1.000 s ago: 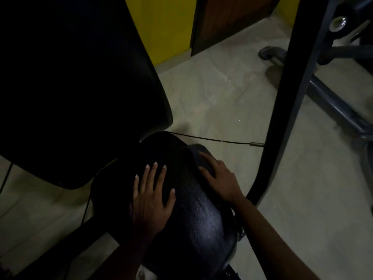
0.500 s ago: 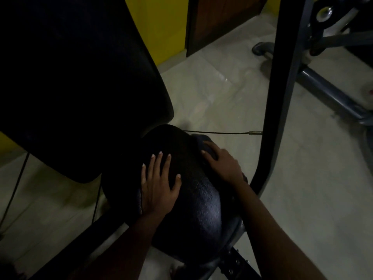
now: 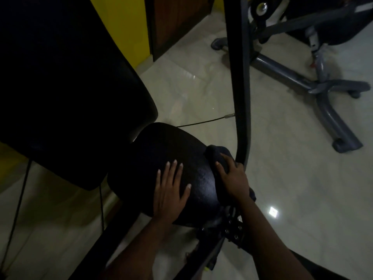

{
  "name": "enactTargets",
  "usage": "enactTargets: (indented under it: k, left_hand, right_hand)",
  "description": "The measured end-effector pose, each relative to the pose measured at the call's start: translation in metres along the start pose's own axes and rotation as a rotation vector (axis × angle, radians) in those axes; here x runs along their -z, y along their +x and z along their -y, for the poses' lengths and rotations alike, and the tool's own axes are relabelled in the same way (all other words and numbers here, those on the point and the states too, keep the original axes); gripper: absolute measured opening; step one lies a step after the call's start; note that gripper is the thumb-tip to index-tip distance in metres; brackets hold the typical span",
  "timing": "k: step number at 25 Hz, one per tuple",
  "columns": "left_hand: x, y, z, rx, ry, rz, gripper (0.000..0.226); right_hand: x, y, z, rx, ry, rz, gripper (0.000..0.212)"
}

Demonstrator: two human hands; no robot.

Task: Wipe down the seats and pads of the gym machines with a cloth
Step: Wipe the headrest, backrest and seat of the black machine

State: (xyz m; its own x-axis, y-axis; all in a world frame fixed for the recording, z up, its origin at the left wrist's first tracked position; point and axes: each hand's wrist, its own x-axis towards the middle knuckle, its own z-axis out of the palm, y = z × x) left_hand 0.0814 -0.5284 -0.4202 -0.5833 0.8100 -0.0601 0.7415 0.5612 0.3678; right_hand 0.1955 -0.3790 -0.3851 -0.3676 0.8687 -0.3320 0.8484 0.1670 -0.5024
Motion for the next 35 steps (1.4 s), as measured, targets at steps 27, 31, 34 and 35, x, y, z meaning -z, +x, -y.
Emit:
enactTargets:
  k: [27, 31, 34, 35]
  left_hand:
    - [-0.004, -0.114, -0.035, 0.857, -1.024, -0.443, 0.043]
    - [0.000, -0.108, -0.033, 1.097, -1.119, -0.565, 0.046]
    - [-0.004, -0.103, -0.021, 1.218, -1.239, -0.701, 0.046]
    - [-0.005, -0.101, -0.017, 1.257, -1.253, -0.739, 0.047]
  right_hand:
    - [-0.026, -0.060, -0.003, 1.450, -0.896, 0.158, 0.068]
    - [-0.052, -0.044, 0.054, 1.645, -1.009, 0.475, 0.065]
    - [-0.080, -0.039, 0.096, 1.701, -1.041, 0.625, 0.058]
    - [-0.091, -0.039, 0.109, 1.733, -1.030, 0.630, 0.057]
